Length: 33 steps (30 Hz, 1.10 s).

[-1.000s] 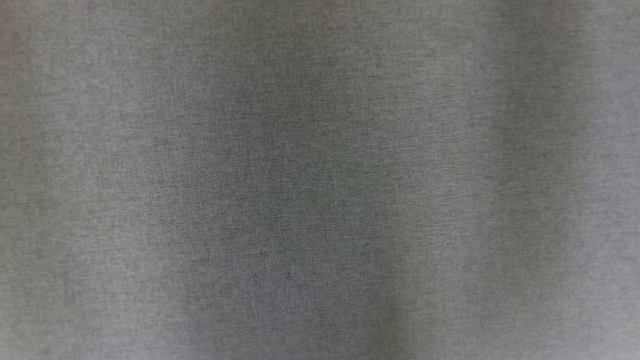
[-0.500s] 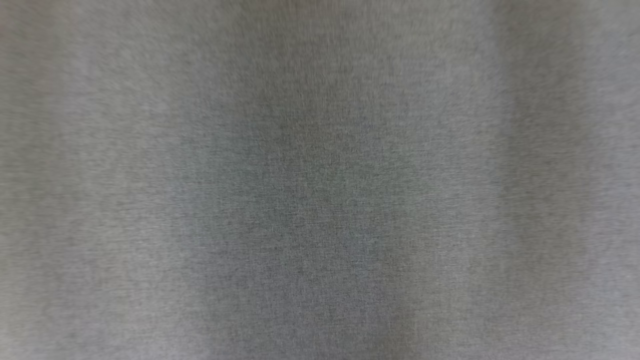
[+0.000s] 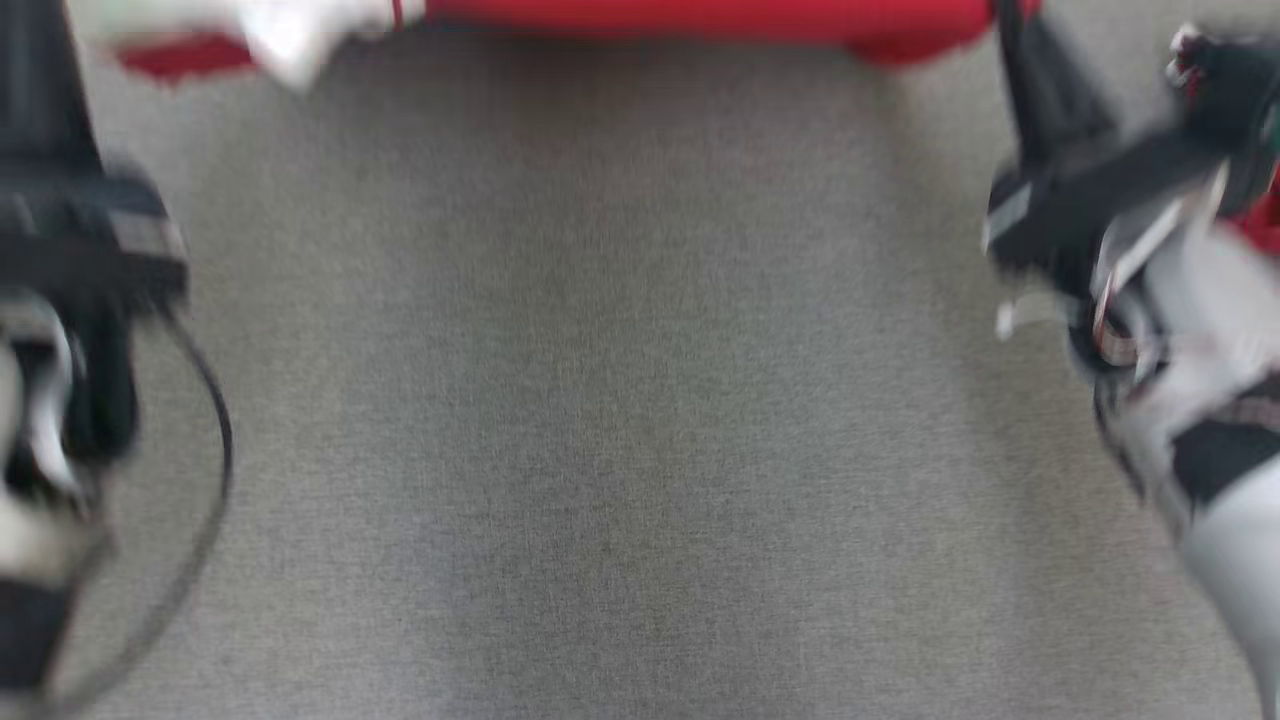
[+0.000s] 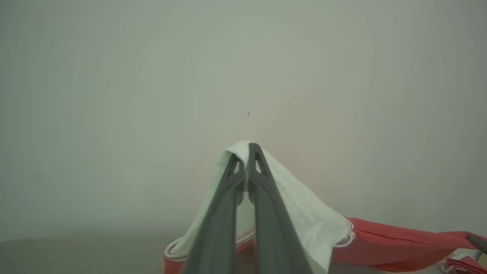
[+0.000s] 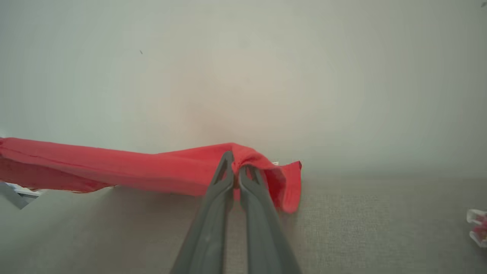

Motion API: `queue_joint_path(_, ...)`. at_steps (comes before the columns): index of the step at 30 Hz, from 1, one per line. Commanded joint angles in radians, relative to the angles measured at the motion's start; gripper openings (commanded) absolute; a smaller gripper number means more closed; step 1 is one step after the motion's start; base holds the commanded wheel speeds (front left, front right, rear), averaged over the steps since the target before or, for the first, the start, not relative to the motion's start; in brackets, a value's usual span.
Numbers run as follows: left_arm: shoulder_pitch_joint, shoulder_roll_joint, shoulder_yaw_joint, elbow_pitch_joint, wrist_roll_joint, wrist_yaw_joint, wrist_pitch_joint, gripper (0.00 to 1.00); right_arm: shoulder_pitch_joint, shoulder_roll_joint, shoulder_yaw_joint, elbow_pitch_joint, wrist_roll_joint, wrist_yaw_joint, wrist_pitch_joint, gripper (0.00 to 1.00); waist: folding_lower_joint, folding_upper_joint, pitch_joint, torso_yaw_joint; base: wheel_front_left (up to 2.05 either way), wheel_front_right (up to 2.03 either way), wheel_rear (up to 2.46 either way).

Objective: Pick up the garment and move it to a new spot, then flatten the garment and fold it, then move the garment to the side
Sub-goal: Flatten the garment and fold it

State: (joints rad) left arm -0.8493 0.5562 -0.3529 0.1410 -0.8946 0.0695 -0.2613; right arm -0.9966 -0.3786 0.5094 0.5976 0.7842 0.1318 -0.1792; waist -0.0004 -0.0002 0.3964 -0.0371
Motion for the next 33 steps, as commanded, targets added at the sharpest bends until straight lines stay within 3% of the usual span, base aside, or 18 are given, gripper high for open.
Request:
queue_joint_path(1, 0.089, 0.017, 0.019, -0.058, 0.012, 0.023, -0.005, 0.0, 0.075, -0.016, 0.003, -0.036, 0.005, -0.002, -0.001, 0.0, 0.0004, 0.0002, -0.074, -0.006, 0.0, 0.0, 0.0)
queue_joint_path(4, 0.257, 0.011, 0.053, -0.164, 0.003, 0.066, -0.005, 0.0, 0.201, -0.025, -0.007, -0.103, 0.0, -0.002, 0.008, 0.0, 0.0004, 0.0002, -0.093, -0.014, 0.0, 0.0, 0.0)
queue_joint_path(10, 0.515, -0.02, 0.069, -0.253, 0.02, 0.094, -0.004, 0.0, 0.397, -0.025, -0.033, -0.189, -0.022, -0.002, 0.035, 0.0, 0.0004, 0.0002, -0.12, -0.019, 0.0, 0.0, 0.0)
queue_joint_path(12, 0.596, -0.055, 0.073, -0.269, 0.029, 0.107, -0.004, 0.0, 0.471, -0.026, -0.049, -0.212, -0.032, -0.002, 0.046, 0.0, 0.0004, 0.0002, -0.134, -0.017, 0.0, 0.0, 0.0)
queue_joint_path(20, 0.844, -0.18, 0.081, -0.242, 0.064, 0.08, -0.004, 0.0, 0.704, -0.023, -0.141, -0.254, -0.09, -0.002, 0.079, 0.0, 0.0004, 0.0002, -0.192, 0.006, 0.0, 0.0, 0.0)
queue_joint_path(24, 0.956, -0.241, 0.102, -0.189, 0.083, 0.044, -0.004, 0.0, 0.846, -0.026, -0.199, -0.275, -0.138, -0.002, 0.096, 0.0, 0.0004, 0.0002, -0.245, 0.031, 0.0, 0.0, 0.0)
queue_joint_path(33, 1.056, -0.276, 0.089, -0.143, 0.116, -0.003, -0.004, 0.0, 1.088, -0.032, -0.31, -0.371, -0.235, -0.002, 0.164, 0.0, 0.0004, 0.0002, -0.306, 0.056, 0.0, 0.0, 0.0)
